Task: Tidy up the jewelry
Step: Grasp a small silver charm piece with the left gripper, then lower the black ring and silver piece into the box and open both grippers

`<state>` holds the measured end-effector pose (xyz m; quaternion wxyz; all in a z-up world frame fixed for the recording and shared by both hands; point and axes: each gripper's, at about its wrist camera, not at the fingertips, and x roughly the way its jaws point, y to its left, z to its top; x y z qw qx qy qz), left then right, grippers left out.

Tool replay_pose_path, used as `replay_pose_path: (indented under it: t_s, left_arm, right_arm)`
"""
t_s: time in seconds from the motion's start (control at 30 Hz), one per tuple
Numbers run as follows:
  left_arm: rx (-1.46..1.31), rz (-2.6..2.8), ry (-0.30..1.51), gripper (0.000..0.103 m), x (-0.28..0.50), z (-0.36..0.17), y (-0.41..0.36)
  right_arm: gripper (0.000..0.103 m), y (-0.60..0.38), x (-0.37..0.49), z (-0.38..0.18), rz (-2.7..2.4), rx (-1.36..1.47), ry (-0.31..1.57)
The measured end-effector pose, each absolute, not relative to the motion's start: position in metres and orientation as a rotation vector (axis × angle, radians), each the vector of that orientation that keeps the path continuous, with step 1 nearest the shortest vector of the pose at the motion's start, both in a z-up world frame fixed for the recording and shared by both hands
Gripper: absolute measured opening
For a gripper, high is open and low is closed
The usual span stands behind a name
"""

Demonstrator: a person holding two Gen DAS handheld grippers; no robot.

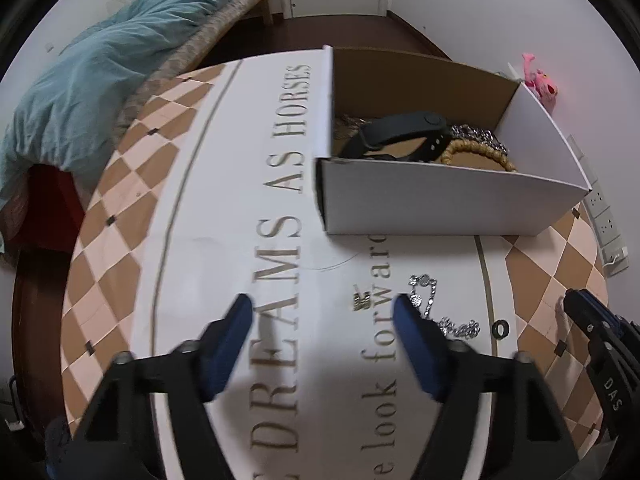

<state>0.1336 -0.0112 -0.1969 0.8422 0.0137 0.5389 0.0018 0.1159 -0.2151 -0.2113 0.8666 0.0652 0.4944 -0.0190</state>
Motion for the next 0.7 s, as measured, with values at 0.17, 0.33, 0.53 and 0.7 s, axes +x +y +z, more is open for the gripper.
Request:
replay_pose_path:
  t_s: [0.17, 0.33, 0.53, 0.7]
  left_arm:
    - [0.017, -0.033, 1.134, 0.031, 0.138, -0.202, -0.016]
    - [0.012, -0.069, 1.127, 0.006, 0.139, -0.2, -0.021]
    - [-0.007, -0.087, 1.096, 0.006, 0.129, -0.188, -0.019]
    - [-0.014, -0.109, 1.053, 0.006, 0.116, -0.166, -0.02]
  right_arm:
    - [0.012, -0.215, 0.118, -0.211, -0.042, 0.131, 1.034]
    - [0.012, -0.217, 0.119, -0.208, -0.049, 0.137, 1.027]
    - [0.012, -0.219, 0.119, -0.193, -0.04, 0.155, 0.996]
    - [0.012, -0.217, 0.117, -0.172, -0.008, 0.172, 0.956]
